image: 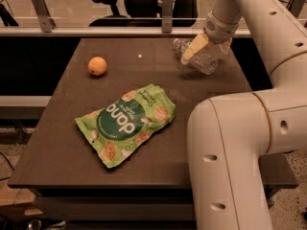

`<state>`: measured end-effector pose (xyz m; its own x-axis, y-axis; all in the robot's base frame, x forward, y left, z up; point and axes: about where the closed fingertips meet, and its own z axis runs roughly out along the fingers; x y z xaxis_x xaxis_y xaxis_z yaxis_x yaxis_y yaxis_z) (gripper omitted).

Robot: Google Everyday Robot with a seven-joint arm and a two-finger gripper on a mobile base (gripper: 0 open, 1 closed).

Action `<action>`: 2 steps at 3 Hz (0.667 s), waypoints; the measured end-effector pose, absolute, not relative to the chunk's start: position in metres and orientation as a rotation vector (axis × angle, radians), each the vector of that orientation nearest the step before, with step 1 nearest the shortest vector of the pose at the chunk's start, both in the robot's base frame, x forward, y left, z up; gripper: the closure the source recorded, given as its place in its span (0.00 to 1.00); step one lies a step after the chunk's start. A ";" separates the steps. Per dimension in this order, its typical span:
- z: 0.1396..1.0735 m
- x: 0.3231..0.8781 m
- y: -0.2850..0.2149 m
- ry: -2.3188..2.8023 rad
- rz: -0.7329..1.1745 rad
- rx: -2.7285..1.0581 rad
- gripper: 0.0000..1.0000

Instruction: Pick water bottle

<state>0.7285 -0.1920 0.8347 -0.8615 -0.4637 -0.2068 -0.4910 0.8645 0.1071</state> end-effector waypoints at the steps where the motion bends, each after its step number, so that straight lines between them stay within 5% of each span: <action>1: 0.833 0.730 -0.192 2.862 0.238 -0.741 0.00; 2: 0.832 0.731 -0.193 2.861 0.241 -0.743 0.00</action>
Offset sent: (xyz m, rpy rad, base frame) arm -0.0059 -0.0114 0.0105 -0.0044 0.0676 0.0160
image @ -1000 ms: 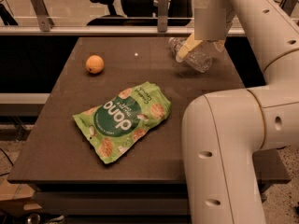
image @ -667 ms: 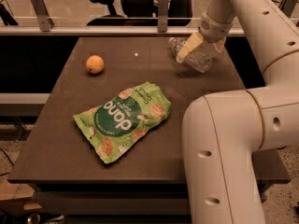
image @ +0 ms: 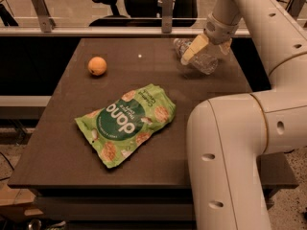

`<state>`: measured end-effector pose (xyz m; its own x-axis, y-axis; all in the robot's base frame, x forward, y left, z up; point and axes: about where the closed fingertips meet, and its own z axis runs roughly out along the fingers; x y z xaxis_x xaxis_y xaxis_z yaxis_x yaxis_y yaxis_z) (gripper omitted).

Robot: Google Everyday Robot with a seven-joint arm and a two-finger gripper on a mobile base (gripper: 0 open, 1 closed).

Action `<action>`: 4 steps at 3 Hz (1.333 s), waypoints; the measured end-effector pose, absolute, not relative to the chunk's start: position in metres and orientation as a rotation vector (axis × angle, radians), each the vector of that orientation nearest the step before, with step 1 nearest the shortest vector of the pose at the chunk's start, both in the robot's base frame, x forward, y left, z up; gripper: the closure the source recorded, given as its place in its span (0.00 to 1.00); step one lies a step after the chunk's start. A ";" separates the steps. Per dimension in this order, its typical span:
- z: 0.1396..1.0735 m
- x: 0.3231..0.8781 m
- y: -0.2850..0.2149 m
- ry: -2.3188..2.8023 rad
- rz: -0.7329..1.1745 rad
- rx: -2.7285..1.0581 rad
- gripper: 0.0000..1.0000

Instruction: Pick water bottle

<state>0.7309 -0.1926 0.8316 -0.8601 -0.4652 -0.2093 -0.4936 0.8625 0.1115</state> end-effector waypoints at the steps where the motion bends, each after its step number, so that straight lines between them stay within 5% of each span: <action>1: 0.831 0.732 -0.193 2.860 0.242 -0.743 0.00; 4: 0.821 0.751 -0.187 2.814 0.234 -0.726 0.65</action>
Offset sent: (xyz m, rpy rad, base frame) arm 0.0007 -0.0001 -0.0005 0.0009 -0.0005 0.0004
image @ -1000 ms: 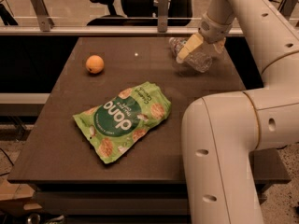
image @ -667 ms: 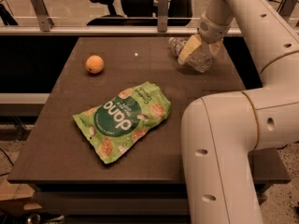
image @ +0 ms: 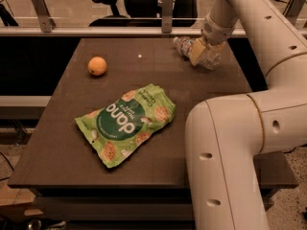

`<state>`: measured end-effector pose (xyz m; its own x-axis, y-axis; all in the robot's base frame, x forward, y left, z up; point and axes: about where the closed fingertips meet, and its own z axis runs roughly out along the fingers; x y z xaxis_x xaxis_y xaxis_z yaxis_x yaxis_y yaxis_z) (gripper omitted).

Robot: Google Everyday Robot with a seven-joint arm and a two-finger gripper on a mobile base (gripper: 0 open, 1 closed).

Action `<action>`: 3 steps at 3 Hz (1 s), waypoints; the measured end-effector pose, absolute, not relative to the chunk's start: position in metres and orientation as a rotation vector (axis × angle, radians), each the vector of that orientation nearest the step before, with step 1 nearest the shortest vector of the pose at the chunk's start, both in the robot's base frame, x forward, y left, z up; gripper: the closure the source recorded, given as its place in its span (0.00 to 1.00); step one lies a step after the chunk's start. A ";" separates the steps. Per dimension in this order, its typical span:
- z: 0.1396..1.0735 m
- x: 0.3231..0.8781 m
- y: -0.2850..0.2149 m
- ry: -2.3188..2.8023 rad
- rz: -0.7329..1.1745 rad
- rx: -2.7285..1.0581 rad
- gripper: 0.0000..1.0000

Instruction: Pick water bottle

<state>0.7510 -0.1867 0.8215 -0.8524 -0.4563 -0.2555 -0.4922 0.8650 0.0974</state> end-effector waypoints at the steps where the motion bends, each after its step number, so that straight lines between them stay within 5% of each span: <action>1: 0.823 0.751 -0.187 2.814 0.234 -0.725 0.87; 2: 0.824 0.751 -0.187 2.814 0.234 -0.725 1.00; 3: 0.824 0.751 -0.186 2.814 0.234 -0.725 1.00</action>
Offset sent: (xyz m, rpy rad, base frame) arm -0.0112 -0.0013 0.0168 -0.0535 -0.0122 -0.0228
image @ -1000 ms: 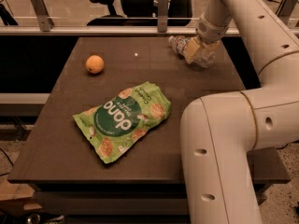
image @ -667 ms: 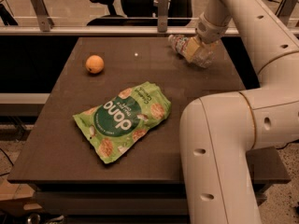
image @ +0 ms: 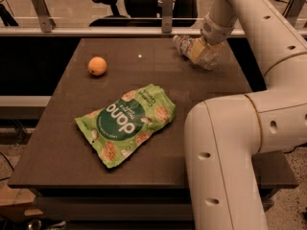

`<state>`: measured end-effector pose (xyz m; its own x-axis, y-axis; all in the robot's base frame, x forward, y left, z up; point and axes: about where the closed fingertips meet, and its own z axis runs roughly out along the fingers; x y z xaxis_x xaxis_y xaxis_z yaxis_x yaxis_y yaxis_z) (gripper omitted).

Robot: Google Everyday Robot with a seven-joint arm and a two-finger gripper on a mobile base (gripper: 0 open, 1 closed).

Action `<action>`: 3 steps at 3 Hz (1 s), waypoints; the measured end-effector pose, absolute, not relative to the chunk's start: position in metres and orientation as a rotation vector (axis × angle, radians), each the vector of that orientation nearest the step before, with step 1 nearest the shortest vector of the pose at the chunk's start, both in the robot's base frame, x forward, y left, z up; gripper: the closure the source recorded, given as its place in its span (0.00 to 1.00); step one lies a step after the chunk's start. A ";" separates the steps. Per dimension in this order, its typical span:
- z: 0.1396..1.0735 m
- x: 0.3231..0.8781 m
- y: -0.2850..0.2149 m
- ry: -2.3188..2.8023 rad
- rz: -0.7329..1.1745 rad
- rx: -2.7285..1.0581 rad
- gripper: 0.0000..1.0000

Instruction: Pick water bottle

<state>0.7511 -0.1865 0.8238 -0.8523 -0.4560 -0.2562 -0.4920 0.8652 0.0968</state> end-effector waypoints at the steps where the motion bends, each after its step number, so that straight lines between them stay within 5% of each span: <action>1: 0.844 0.752 -0.189 2.787 0.172 -0.704 1.00; 3: 0.878 0.730 -0.193 2.739 0.079 -0.660 1.00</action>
Offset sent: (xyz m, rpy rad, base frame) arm -0.0658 0.0053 0.0470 -0.1049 -0.1192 -0.0616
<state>0.7303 -0.1934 0.8780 -0.8415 -0.4344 -0.3211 -0.4521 0.8917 -0.0215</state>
